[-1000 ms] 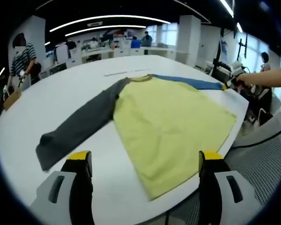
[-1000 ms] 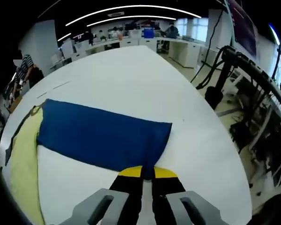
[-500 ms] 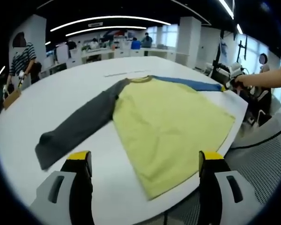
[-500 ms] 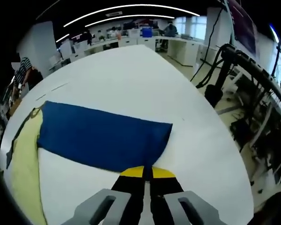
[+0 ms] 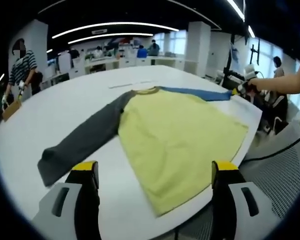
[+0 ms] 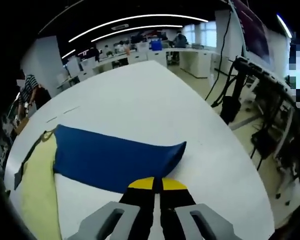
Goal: Fold the garment on the visible template until the final outline fits inside the template.
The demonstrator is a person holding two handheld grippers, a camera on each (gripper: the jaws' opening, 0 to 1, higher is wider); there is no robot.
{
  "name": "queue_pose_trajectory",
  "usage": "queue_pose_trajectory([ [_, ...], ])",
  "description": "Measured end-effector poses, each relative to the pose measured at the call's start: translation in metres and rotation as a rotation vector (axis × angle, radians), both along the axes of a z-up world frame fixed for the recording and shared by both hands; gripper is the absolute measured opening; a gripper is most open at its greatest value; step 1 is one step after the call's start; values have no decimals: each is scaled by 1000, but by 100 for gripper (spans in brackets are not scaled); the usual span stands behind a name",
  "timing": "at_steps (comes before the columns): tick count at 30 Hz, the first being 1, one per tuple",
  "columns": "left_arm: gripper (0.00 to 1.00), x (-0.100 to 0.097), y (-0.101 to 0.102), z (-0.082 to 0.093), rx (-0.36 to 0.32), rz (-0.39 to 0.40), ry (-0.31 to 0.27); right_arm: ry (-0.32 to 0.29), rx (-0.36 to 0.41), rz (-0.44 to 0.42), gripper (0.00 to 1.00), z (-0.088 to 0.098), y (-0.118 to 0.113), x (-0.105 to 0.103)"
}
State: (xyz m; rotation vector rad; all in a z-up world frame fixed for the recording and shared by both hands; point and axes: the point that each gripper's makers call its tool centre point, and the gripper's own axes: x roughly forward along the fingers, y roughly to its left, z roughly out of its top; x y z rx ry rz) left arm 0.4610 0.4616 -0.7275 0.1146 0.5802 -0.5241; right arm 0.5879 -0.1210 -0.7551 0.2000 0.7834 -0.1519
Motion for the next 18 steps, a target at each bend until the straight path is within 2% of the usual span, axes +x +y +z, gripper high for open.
queue_pose_trajectory([
  [18,93,2,-6,1,2,-16,-15,-88,21,110,0,35,51,23],
])
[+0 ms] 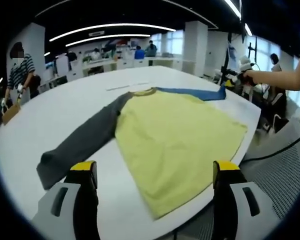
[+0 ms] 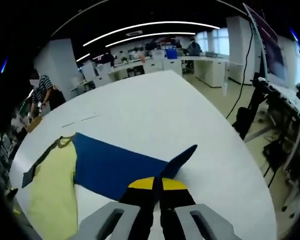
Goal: Fold the garment on the visible template until the final outline fits inside the template.
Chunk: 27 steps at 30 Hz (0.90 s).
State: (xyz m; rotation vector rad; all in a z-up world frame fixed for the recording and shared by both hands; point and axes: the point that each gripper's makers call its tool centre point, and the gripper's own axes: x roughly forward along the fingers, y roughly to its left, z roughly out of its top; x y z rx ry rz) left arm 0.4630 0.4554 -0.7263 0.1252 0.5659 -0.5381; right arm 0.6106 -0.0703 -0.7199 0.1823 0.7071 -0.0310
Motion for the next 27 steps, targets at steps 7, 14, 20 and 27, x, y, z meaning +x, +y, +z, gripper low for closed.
queue_pose_trajectory([
  [7,93,0,-1,1,-8,12,-4,-36,43,52,0,12,26,14],
  [14,93,1,-1,1,-3,8,-4,-48,60,112,0,19,55,24],
  [20,94,2,-2,1,-12,5,-11,-57,83,142,0,24,77,33],
  [27,95,1,-4,1,-9,-7,-11,-56,103,169,0,24,105,46],
])
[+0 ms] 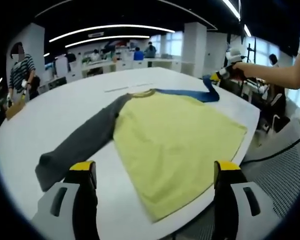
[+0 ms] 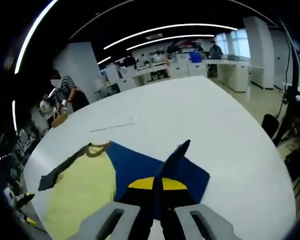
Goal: Fold the garment on the visible template until the final outline fits inside the template.
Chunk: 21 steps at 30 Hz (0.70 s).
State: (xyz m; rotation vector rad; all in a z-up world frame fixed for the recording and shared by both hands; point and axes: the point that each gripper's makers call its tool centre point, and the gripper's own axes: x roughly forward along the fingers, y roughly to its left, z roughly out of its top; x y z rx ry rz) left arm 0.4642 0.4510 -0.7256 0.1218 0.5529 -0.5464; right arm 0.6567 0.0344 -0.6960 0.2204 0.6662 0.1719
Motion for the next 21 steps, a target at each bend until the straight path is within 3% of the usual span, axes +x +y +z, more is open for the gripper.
queue_pose_trajectory([
  [15,95,-1,1,-1,-2,0,0,19,50,53,0,-2,60,15],
  [21,95,-1,-2,-1,-4,-9,-1,33,35,96,0,-8,86,18],
])
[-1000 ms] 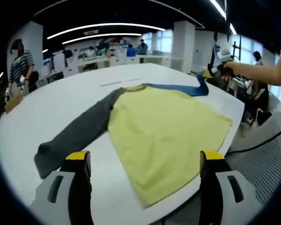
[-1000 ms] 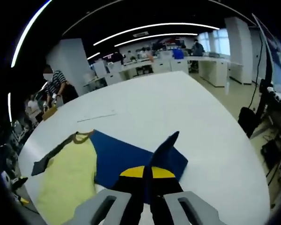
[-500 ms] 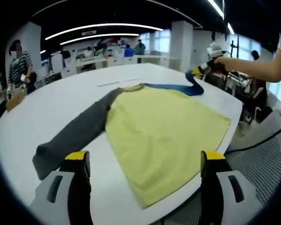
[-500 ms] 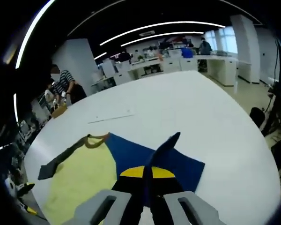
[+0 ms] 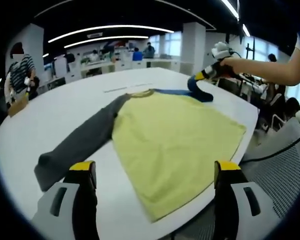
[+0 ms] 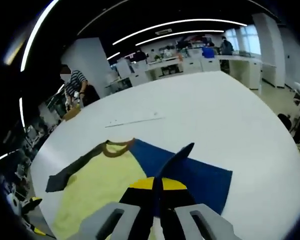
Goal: Fold the garment on the visible template until the final outline fits inside the template.
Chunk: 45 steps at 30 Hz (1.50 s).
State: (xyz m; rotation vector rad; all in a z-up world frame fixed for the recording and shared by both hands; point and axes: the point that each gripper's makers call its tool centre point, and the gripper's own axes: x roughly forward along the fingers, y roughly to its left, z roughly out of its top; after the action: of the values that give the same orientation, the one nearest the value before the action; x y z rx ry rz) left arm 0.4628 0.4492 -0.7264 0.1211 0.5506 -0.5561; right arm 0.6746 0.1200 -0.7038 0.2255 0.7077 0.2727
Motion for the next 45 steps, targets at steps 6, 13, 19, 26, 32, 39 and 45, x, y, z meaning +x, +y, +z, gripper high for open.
queue_pose_trajectory([
  [6,95,-1,-5,2,-3,-13,-5,7,-2,18,0,-5,18,4],
  [13,95,-1,-7,3,-11,-19,-8,17,-29,47,0,-10,39,10],
  [19,94,-1,-4,1,-13,-10,0,29,-29,71,0,-12,60,13],
  [26,94,-2,-7,0,-19,-16,3,36,-24,106,0,-14,85,17],
  [32,94,-1,-8,-1,-17,-22,4,44,-27,144,0,-16,103,18],
  [39,94,-1,-6,-1,-18,-22,0,50,-37,171,0,-18,118,20],
  [45,94,-3,-10,0,-18,-29,4,51,-37,186,0,-18,131,21],
])
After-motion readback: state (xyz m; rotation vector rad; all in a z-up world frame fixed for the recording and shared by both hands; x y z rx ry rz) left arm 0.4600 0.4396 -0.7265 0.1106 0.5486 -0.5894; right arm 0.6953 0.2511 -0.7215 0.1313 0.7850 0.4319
